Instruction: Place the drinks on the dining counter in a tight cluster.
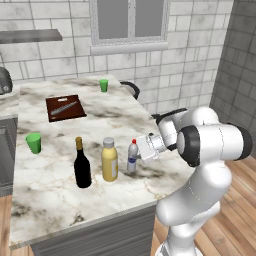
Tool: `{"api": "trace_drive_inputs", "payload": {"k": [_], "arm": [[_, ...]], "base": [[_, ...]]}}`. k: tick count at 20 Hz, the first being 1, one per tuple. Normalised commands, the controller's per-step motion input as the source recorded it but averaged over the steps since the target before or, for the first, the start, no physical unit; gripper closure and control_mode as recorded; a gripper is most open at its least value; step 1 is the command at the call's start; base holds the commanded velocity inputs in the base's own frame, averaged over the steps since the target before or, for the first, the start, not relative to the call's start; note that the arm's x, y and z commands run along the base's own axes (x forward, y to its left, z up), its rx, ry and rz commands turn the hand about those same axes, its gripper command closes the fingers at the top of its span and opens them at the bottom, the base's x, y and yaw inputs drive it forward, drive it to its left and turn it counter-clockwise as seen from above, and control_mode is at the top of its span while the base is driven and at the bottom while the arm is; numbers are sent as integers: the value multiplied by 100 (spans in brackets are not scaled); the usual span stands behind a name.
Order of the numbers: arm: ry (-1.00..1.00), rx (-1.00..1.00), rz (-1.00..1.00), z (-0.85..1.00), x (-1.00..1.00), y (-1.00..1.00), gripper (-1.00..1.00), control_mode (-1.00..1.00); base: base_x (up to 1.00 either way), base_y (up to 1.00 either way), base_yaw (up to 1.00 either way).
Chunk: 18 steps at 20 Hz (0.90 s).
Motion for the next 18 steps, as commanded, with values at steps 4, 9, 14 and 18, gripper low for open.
{"api": "trace_drive_inputs", "payload": {"k": [4, 9, 14, 18], "arm": [[-5, 0, 0, 0, -21, 0, 100, -100], [-4, -3, 0, 0, -11, 0, 100, -100], [-5, -5, 0, 0, 0, 0, 100, -100], [-4, -1, 0, -2, 0, 0, 100, -100]], "base": [[0, 0, 0], [0, 0, 0], [0, 0, 0], [0, 0, 0]]}}
